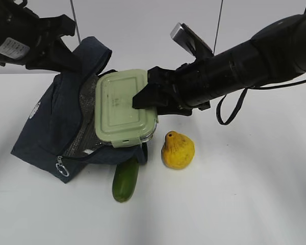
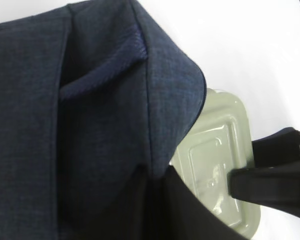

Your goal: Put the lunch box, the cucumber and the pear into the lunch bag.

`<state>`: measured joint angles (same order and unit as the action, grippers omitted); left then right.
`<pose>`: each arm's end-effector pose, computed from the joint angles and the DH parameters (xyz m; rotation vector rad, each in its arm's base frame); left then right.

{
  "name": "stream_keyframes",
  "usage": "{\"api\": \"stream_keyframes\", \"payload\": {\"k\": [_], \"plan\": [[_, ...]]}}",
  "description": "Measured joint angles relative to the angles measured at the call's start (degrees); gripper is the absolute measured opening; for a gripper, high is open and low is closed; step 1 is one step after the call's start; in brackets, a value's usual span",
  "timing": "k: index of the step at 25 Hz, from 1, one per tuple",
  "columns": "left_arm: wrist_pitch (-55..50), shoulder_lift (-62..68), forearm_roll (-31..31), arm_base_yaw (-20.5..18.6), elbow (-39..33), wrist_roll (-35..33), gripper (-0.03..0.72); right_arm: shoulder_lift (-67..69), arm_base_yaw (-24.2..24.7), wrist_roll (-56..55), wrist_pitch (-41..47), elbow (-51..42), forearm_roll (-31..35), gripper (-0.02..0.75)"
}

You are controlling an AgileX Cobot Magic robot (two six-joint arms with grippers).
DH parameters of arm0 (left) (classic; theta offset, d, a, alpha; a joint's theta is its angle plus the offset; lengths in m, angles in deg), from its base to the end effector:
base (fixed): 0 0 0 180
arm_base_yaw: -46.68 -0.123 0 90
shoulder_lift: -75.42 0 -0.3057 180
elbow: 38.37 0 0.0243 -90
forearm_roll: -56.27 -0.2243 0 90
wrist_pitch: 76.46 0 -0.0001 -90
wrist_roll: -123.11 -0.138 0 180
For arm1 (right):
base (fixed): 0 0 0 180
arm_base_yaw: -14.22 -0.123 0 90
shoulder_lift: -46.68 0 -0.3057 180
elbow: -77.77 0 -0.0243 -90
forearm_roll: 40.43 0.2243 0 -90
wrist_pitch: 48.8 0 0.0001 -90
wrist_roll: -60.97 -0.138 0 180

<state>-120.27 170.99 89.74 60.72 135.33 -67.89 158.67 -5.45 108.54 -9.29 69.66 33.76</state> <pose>0.3124 -0.1325 0.3064 0.1665 2.4816 -0.6964 0.3489 0.2145 0.2409 -0.2994 2.3705 1.1241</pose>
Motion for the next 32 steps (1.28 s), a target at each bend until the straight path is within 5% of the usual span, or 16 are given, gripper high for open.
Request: {"api": "stream_keyframes", "payload": {"k": [13,32], "plan": [[0.4,3.5,10.7,0.0,0.1,-7.0,0.001,2.2,-0.2,0.1,0.0,4.3,1.8,0.393],[0.5,3.6,12.3,0.0,0.1,-7.5,0.001,9.4,-6.7,2.2,-1.7,9.9,2.8,0.393]]}}
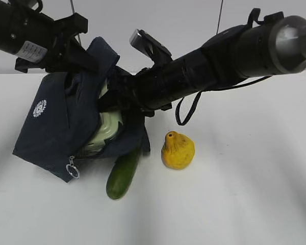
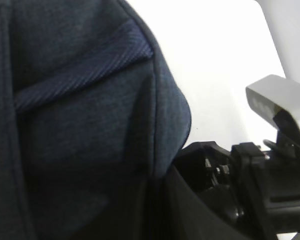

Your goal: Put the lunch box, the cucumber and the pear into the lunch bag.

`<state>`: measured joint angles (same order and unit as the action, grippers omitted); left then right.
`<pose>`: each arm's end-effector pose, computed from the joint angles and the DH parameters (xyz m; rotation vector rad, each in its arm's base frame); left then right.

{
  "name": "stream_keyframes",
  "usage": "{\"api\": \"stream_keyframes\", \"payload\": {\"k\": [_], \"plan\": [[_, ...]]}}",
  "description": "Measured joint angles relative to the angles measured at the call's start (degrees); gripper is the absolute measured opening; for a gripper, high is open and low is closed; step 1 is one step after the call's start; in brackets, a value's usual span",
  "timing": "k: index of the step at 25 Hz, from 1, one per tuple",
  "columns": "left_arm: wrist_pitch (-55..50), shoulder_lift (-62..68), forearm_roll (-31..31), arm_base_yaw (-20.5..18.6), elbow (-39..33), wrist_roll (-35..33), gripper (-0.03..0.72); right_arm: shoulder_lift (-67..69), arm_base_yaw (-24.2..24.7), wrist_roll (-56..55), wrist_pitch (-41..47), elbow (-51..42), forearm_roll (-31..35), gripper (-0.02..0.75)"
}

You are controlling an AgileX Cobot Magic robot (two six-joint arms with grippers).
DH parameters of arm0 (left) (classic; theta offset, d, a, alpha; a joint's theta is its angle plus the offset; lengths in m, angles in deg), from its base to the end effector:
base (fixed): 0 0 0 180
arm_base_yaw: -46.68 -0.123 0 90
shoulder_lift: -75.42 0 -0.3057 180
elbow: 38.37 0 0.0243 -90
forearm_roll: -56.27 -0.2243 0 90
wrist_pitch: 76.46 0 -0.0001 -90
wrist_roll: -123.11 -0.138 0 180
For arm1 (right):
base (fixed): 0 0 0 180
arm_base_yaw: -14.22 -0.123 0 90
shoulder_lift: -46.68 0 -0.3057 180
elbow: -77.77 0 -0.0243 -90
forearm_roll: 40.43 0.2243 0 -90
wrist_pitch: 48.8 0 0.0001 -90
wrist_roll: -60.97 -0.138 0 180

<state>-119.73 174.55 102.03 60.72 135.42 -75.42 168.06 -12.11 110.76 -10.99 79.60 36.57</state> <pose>0.3237 -0.1509 0.2987 0.1524 2.4558 -0.8743 0.3682 0.2743 0.2242 -0.4157 2.3335 1.1722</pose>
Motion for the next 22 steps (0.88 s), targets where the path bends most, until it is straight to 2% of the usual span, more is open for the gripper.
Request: {"api": "stream_keyframes", "payload": {"k": [6,14,22], "plan": [[-1.1,0.0,4.0,0.0,0.0,-2.4,0.001,1.4,0.0,0.0,0.0,1.4,0.4,0.403],[-3.0,0.1,3.9,0.0,0.0,-2.4,0.001,1.5,0.0,0.0,0.1,1.9,-0.3,0.461],[-3.8,0.1,2.8,-0.1,0.0,-2.4,0.001,1.1,0.0,-2.6,0.5,1.9,-6.3,0.466]]}}
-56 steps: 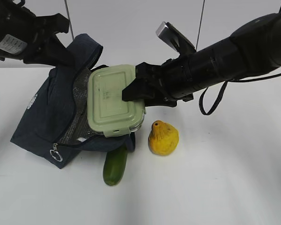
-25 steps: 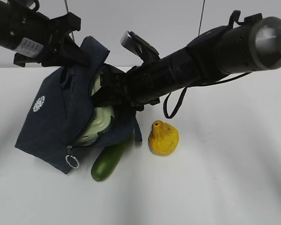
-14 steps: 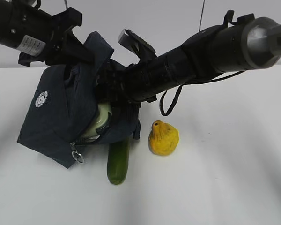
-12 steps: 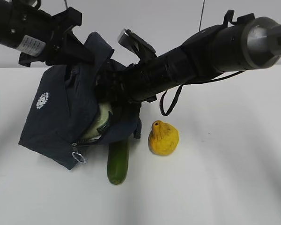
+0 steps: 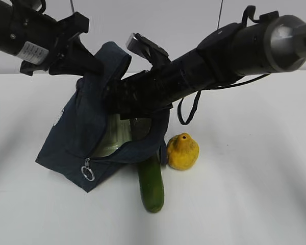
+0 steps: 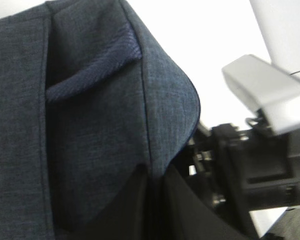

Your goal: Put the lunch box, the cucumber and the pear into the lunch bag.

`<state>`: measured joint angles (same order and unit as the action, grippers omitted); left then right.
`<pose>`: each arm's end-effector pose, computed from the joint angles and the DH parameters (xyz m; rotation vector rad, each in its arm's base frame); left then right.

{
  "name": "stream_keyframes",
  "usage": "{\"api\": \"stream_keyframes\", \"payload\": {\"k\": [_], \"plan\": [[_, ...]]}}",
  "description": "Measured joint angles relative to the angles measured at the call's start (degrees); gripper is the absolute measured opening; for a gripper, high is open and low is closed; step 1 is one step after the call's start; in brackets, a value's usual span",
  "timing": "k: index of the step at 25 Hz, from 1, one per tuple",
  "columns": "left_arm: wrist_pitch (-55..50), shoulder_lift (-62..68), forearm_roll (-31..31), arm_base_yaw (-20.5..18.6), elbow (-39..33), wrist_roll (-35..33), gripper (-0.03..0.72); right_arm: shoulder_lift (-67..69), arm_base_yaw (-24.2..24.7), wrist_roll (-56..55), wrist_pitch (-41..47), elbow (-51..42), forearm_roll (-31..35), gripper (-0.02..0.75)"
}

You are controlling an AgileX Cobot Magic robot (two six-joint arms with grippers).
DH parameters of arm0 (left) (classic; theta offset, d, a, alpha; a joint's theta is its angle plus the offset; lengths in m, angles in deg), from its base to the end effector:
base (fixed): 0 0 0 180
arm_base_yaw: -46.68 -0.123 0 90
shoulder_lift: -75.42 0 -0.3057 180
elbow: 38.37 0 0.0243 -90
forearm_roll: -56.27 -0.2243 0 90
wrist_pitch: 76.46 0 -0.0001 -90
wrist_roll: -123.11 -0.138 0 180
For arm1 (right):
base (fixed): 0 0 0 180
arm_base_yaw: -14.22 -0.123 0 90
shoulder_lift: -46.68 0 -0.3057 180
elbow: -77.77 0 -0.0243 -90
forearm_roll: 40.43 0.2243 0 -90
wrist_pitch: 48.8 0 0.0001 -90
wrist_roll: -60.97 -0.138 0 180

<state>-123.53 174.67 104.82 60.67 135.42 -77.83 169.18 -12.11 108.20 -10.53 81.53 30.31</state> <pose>0.3159 -0.1568 0.2988 0.2041 2.4794 -0.9456 0.3711 0.2737 0.2175 -0.4898 2.3644 1.1087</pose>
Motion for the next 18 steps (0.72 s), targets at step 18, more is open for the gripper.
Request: {"api": "stream_keyframes", "payload": {"k": [18], "plan": [[-0.1,0.0,-4.5,-3.4,0.0,0.0,0.001,-13.3,0.9,-18.3,7.2,0.0,-41.7,0.450]]}}
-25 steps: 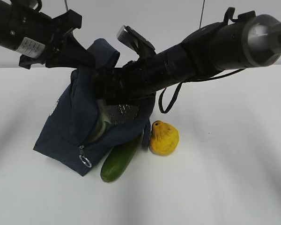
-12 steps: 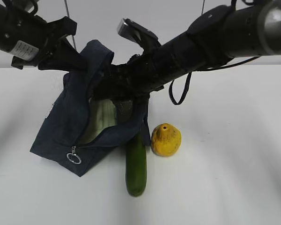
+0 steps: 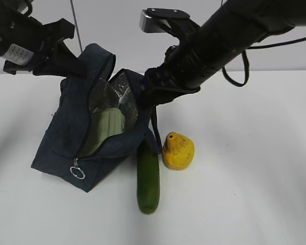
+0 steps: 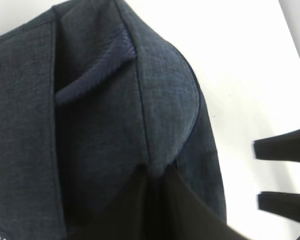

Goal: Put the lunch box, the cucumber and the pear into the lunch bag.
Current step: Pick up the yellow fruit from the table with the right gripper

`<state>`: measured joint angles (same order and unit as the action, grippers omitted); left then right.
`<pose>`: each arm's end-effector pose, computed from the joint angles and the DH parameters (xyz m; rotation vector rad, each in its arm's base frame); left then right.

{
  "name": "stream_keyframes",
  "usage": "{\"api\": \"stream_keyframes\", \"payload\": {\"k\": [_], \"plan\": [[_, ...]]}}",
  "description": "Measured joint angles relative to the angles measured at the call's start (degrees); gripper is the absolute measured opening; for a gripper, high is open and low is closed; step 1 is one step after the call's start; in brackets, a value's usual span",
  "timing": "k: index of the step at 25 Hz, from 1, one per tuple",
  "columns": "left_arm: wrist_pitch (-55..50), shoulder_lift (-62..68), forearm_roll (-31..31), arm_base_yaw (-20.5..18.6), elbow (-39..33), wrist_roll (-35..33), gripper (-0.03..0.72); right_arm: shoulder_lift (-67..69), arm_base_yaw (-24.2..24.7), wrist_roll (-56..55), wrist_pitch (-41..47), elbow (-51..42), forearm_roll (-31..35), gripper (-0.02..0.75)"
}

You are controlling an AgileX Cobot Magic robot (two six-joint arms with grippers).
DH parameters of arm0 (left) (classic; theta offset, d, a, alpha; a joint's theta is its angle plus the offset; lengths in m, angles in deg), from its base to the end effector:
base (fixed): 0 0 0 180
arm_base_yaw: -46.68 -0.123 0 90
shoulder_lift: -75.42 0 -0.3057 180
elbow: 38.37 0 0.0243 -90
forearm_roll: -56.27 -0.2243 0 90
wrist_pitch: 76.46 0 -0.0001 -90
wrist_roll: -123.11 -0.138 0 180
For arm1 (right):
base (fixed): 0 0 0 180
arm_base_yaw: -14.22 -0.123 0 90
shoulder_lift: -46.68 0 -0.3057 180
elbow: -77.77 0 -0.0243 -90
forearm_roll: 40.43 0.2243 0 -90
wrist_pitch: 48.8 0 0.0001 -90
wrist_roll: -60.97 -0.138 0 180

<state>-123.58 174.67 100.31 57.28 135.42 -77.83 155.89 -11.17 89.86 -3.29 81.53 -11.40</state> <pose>0.3241 -0.1322 0.2932 0.1878 2.4972 -0.8345 0.3349 0.2119 0.2666 -0.8609 2.4271 0.5709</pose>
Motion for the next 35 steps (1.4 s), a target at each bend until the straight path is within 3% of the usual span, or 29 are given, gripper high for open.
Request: {"api": "stream_keyframes", "payload": {"k": [5,20,25,35], "plan": [[0.0,0.0,-0.8,0.0,0.0,0.0,0.001,-1.3,0.1,-5.2,6.3,0.0,-9.7,0.448],[-0.2,0.0,-3.1,0.0,0.0,0.0,0.001,4.6,-0.4,-8.7,9.7,0.1,-16.0,0.444],[-0.6,0.0,-3.8,0.0,0.0,0.0,0.001,5.2,-1.1,-9.0,7.8,0.1,-19.5,0.444],[-1.2,0.0,-5.6,-0.1,0.0,0.0,0.001,5.2,-1.1,-8.6,5.4,0.1,-20.3,0.445]]}}
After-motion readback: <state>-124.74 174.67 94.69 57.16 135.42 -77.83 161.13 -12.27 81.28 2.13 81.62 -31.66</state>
